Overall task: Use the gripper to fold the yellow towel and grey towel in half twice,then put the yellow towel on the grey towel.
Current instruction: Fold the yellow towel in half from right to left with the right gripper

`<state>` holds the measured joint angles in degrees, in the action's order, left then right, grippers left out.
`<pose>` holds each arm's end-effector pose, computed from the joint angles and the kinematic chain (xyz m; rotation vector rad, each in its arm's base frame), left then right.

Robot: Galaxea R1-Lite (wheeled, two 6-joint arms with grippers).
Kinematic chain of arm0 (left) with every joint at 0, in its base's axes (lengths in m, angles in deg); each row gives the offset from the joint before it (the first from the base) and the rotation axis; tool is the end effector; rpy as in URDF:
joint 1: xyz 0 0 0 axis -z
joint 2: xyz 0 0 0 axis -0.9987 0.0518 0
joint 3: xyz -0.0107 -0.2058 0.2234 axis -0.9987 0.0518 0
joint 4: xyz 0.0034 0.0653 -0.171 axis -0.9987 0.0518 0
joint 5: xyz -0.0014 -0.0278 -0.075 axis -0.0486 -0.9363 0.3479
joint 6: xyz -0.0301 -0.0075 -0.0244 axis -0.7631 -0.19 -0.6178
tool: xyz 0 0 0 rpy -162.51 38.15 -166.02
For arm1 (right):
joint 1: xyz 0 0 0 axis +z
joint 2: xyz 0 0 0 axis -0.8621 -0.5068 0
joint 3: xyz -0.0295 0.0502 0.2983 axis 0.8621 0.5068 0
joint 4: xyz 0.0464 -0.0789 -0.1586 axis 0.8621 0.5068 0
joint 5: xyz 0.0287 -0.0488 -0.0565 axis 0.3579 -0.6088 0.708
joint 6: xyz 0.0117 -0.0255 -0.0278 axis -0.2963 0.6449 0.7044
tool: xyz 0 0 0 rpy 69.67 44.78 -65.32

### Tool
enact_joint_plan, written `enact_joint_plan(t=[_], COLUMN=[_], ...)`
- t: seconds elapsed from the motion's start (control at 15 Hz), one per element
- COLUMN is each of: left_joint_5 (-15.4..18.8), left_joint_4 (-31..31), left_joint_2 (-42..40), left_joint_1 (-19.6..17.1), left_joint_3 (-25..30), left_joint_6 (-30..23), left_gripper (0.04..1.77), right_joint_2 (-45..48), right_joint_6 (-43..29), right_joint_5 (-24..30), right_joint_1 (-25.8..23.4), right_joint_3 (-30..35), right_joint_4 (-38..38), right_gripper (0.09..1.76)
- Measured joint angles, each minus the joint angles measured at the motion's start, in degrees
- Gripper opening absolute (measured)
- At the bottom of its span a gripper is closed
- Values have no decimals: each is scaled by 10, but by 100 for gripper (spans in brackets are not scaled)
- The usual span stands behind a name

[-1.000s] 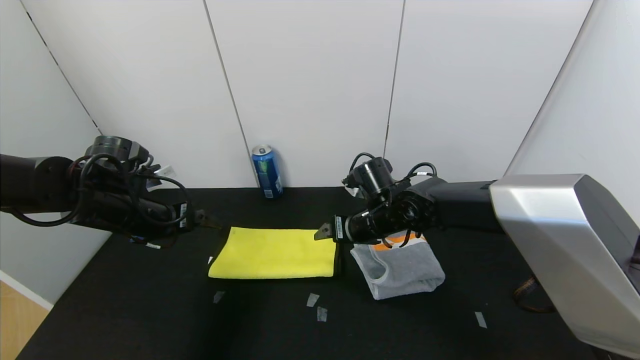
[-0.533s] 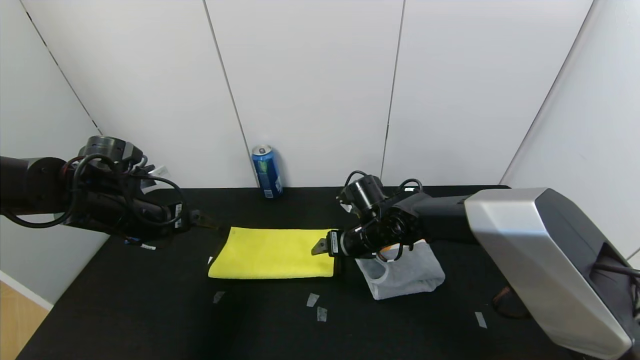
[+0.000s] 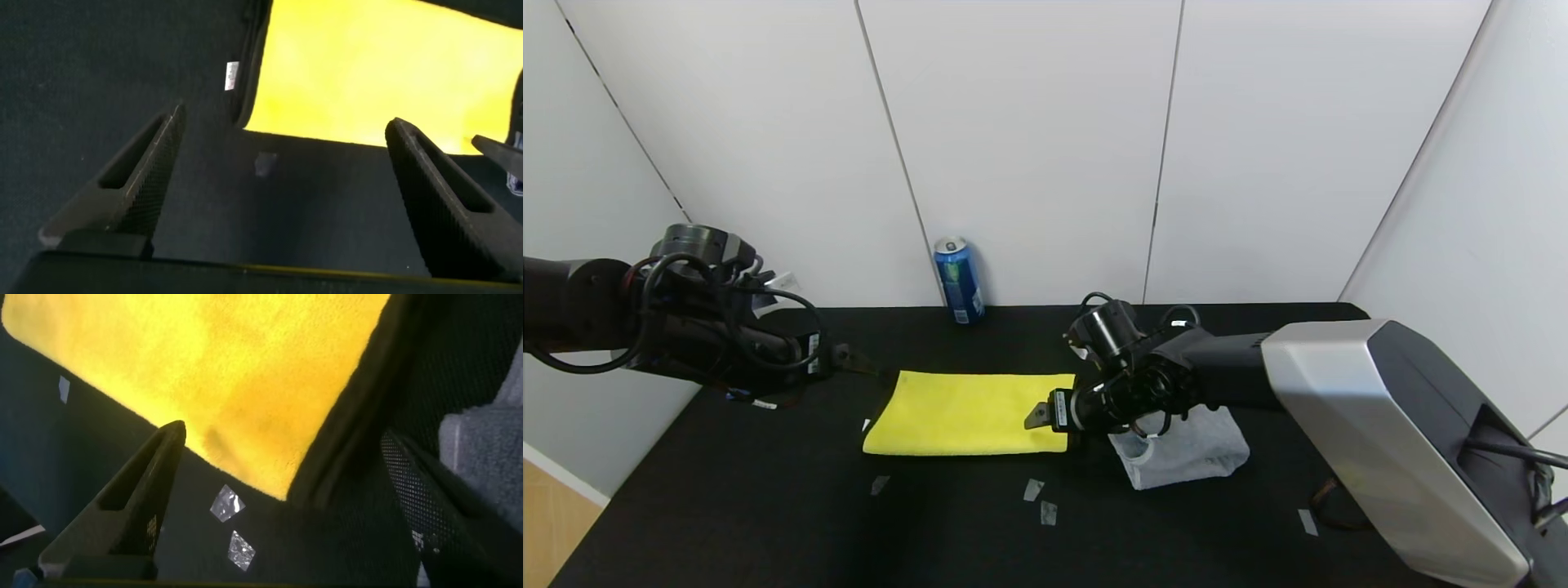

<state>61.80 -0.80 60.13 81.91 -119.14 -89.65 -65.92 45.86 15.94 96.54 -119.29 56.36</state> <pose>0.3460 0.0220 0.1665 -0.2764 0.8814 -0.0646 0.4025 0.3133 0.0656 0.2434 1.0097 0.5756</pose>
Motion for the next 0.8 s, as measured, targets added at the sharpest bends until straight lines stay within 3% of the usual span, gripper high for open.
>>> enact_joint_plan(t=[0.4, 0.6, 0.8], left_joint_5=[0, 0, 0], left_joint_4=[-3, -4, -4], left_joint_2=[1, 4, 4], left_joint_1=[-5, -8, -8], left_joint_3=[3, 2, 2], left_joint_6=[1, 2, 2], left_gripper=[171, 172, 172], right_joint_2=[-8, -16, -18], right_joint_6=[0, 0, 0], right_joint_5=[6, 13, 13], right_joint_1=[2, 1, 1], right_joint_3=[-1, -1, -1], right_joint_4=[-12, -21, -22], right_gripper=[170, 120, 85])
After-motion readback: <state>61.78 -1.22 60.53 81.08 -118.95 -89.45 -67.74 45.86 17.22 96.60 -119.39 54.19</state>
